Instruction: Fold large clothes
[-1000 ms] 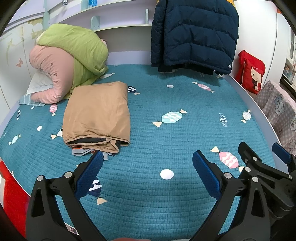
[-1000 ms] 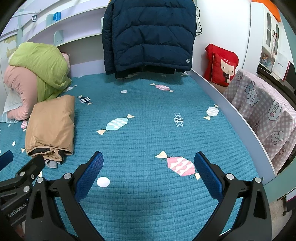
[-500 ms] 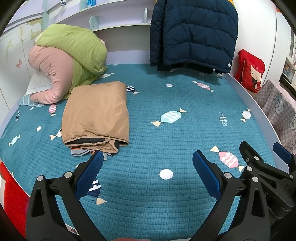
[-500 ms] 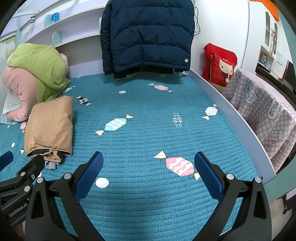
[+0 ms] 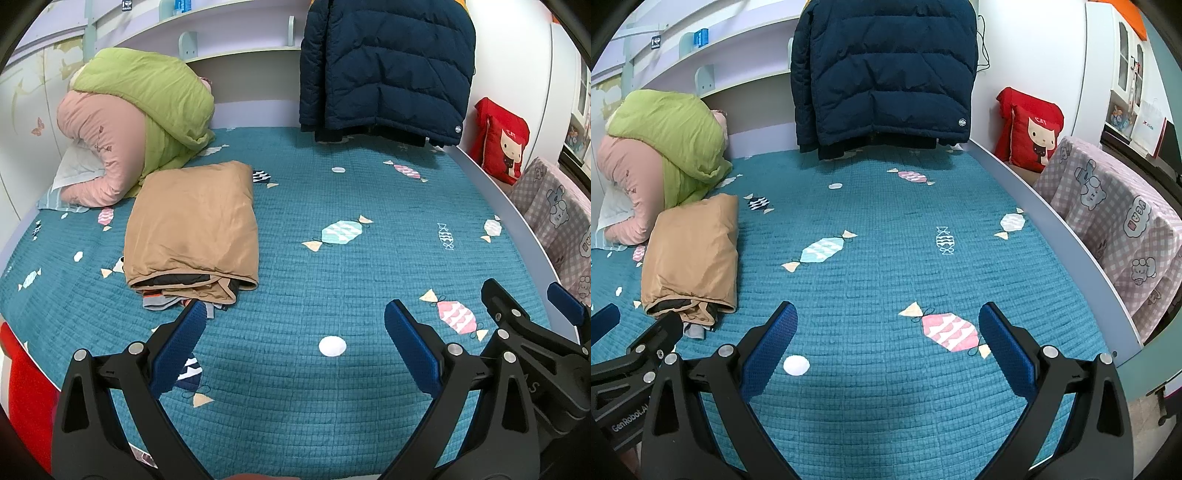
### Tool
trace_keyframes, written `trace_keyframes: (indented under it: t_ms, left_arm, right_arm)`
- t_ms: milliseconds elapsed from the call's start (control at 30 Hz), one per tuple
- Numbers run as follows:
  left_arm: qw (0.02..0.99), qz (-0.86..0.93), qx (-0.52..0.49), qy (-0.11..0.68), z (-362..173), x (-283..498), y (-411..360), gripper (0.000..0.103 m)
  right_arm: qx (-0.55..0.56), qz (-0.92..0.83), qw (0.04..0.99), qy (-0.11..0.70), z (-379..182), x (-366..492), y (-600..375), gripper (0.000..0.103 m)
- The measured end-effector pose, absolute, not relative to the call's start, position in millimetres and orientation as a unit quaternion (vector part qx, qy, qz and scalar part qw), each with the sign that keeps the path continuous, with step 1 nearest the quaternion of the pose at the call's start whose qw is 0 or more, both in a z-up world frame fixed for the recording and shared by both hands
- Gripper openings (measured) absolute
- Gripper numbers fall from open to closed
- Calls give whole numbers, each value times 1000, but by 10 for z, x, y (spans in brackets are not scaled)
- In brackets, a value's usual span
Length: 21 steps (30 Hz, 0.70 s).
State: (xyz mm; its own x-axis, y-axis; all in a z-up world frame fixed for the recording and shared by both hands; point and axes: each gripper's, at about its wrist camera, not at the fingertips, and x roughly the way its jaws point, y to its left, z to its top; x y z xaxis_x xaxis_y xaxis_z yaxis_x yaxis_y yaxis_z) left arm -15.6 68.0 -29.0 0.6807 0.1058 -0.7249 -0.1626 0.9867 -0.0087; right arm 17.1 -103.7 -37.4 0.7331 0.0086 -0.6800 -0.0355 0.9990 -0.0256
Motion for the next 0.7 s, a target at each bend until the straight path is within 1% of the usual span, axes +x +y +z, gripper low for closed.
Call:
trace_keyframes:
  t_ms: [700]
  left_arm:
    - [916,74,-36,394,-298,-155,674,97]
  right_arm:
    - [-13,6,934,357,-301,64,-1010,95]
